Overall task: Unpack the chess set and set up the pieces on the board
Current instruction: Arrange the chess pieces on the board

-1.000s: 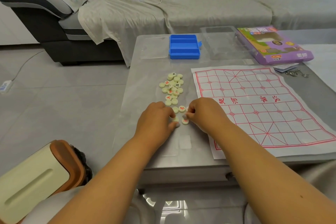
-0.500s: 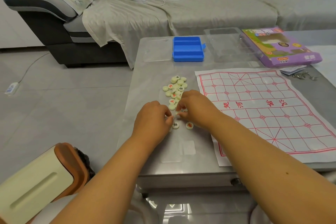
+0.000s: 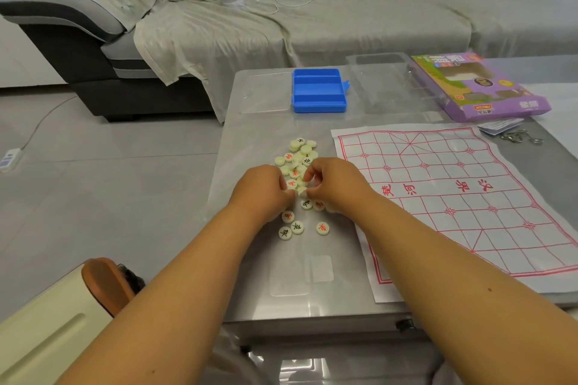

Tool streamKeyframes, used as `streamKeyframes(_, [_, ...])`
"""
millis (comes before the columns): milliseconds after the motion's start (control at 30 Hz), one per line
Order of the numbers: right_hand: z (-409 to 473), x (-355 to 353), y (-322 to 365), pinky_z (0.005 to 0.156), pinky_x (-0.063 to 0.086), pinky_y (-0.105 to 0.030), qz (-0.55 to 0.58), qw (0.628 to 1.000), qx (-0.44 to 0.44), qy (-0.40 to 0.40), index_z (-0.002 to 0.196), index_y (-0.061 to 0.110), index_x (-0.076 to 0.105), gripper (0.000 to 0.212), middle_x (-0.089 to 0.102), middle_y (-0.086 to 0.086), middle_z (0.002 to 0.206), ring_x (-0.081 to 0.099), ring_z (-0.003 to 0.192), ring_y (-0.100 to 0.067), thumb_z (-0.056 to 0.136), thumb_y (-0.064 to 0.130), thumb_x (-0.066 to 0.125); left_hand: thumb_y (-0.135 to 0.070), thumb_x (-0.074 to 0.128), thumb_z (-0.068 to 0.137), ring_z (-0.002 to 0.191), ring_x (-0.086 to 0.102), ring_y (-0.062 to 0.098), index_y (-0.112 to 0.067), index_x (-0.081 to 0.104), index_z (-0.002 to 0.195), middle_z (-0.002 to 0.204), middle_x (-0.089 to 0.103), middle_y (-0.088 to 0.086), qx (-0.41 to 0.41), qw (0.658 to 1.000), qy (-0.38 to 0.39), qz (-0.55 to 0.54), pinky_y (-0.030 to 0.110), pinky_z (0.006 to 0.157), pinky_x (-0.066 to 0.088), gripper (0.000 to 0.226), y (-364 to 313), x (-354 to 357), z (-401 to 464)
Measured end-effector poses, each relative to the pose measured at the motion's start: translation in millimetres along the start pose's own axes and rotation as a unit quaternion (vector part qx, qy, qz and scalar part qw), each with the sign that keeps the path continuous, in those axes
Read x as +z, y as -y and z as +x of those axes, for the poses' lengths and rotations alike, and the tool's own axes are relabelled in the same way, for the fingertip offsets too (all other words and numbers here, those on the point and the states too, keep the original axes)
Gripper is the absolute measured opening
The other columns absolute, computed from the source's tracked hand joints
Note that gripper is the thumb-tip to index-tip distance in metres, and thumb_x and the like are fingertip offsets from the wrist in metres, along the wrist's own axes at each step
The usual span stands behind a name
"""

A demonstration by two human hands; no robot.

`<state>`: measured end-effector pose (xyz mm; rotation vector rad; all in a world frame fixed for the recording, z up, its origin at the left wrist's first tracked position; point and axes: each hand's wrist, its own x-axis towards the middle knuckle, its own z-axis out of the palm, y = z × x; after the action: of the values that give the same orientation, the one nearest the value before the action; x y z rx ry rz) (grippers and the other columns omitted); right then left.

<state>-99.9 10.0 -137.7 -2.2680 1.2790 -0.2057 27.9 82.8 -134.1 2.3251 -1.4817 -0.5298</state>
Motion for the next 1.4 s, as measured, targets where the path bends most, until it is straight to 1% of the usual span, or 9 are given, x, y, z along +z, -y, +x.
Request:
streamKeyframes(167, [4.1, 5.5, 5.7, 0.075, 0.048, -0.031, -0.042, 0.999, 0.004, 0.010, 0.089, 0.020, 0.064, 0.022, 0.063, 0.001, 0.086, 0.059, 0.084, -0.018, 0.077, 0.035, 0.074, -0.035, 0.064, 0.086, 0.065, 0.056, 0.023, -0.001, 0.069, 0.081, 0.074, 0.067, 0.014, -0.032, 0.999, 0.018, 0.013, 0.028, 0.056, 0.042, 0.035, 11.2, -11.2, 7.9])
streamKeyframes(333, [6.2, 5.4, 10.4, 0.069, 0.045, -0.030, -0.084, 0.996, 0.009, 0.014, 0.092, 0.011, 0.066, 0.018, 0.065, -0.007, 0.087, 0.060, 0.083, -0.022, 0.084, 0.027, 0.065, -0.036, 0.063, 0.086, 0.085, 0.061, 0.028, -0.008, 0.064, 0.084, 0.089, 0.067, 0.010, -0.058, 0.995, -0.022, 0.078, 0.030, 0.065, 0.044, 0.028, 18.7, -11.4, 22.7])
streamKeyframes(500, [4.7, -0.9, 8.5, 0.059, 0.036, -0.028, -0.141, 0.990, -0.032, 0.000, 0.082, 0.008, 0.058, 0.018, 0.047, -0.003, 0.066, 0.050, 0.071, -0.022, 0.091, 0.019, 0.047, -0.034, 0.066, 0.084, 0.085, 0.056, 0.020, -0.020, 0.061, 0.088, 0.088, 0.060, -0.002, 0.008, 0.997, -0.074, -0.020, 0.030, 0.071, 0.045, 0.015, -0.1, -5.4, 40.2])
streamKeyframes(600, [11.7, -4.4, 1.6, 0.063, 0.036, -0.027, -0.128, 0.992, -0.003, -0.004, 0.088, 0.010, 0.056, 0.019, 0.053, -0.007, 0.076, 0.049, 0.076, -0.022, 0.095, 0.020, 0.042, -0.036, 0.068, 0.083, 0.084, 0.057, 0.019, -0.020, 0.062, 0.087, 0.087, 0.061, -0.002, 0.009, 0.999, -0.045, -0.014, 0.029, 0.070, 0.045, 0.018, -8.2, 0.1, 49.7])
streamKeyframes(733, [21.2, -5.8, -10.5, 0.075, 0.043, -0.030, -0.090, 0.995, 0.046, -0.003, 0.109, 0.006, 0.061, 0.024, 0.064, -0.012, 0.102, 0.059, 0.091, -0.025, 0.097, 0.018, 0.044, -0.032, 0.060, 0.090, 0.085, 0.060, 0.023, -0.013, 0.066, 0.089, 0.087, 0.066, 0.004, 0.025, 0.999, -0.039, 0.014, 0.032, 0.070, 0.047, 0.020, -9.0, 4.7, 51.6])
streamKeyframes(1000, [23.5, -13.1, -4.8, 0.074, 0.046, -0.026, -0.021, 1.000, -0.017, -0.010, 0.105, 0.020, 0.067, 0.020, 0.062, 0.002, 0.093, 0.057, 0.084, -0.015, 0.086, 0.027, 0.065, -0.031, 0.060, 0.091, 0.067, 0.054, 0.026, -0.003, 0.070, 0.077, 0.075, 0.067, 0.014, -0.079, 0.992, -0.030, -0.097, 0.032, 0.069, 0.045, 0.033, 15.3, -19.6, 53.2])
streamKeyframes(1100, [23.9, -10.5, 0.1, 0.084, 0.052, -0.031, -0.040, 0.999, -0.008, 0.024, 0.105, 0.021, 0.067, 0.020, 0.065, -0.002, 0.099, 0.060, 0.092, -0.019, 0.085, 0.023, 0.067, -0.031, 0.063, 0.089, 0.068, 0.059, 0.023, -0.003, 0.073, 0.074, 0.077, 0.073, 0.010, -0.102, 0.992, -0.001, -0.068, 0.030, 0.074, 0.048, 0.033, 21.3, -22.1, 49.4])
streamKeyframes(1233, [21.7, -13.6, -5.8, 0.078, 0.050, -0.026, -0.054, 0.998, 0.007, 0.031, 0.098, 0.022, 0.066, 0.020, 0.064, 0.001, 0.096, 0.058, 0.088, -0.016, 0.081, 0.013, 0.067, -0.032, 0.063, 0.088, 0.079, 0.067, 0.022, -0.006, 0.075, 0.077, 0.074, 0.073, 0.005, -0.102, 0.995, 0.002, -0.022, 0.028, 0.071, 0.047, 0.031, 19.2, -22.3, 48.2])
streamKeyframes(1400, [20.0, -12.8, -4.4, 0.079, 0.050, -0.026, -0.053, 0.998, -0.039, -0.002, 0.102, 0.024, 0.066, 0.025, 0.057, 0.006, 0.095, 0.057, 0.089, -0.013, 0.079, 0.028, 0.072, -0.026, 0.067, 0.085, 0.072, 0.069, 0.023, -0.006, 0.074, 0.077, 0.070, 0.073, 0.006, -0.113, 0.994, 0.012, -0.013, 0.029, 0.070, 0.053, 0.022, 20.8, -26.1, 50.1])
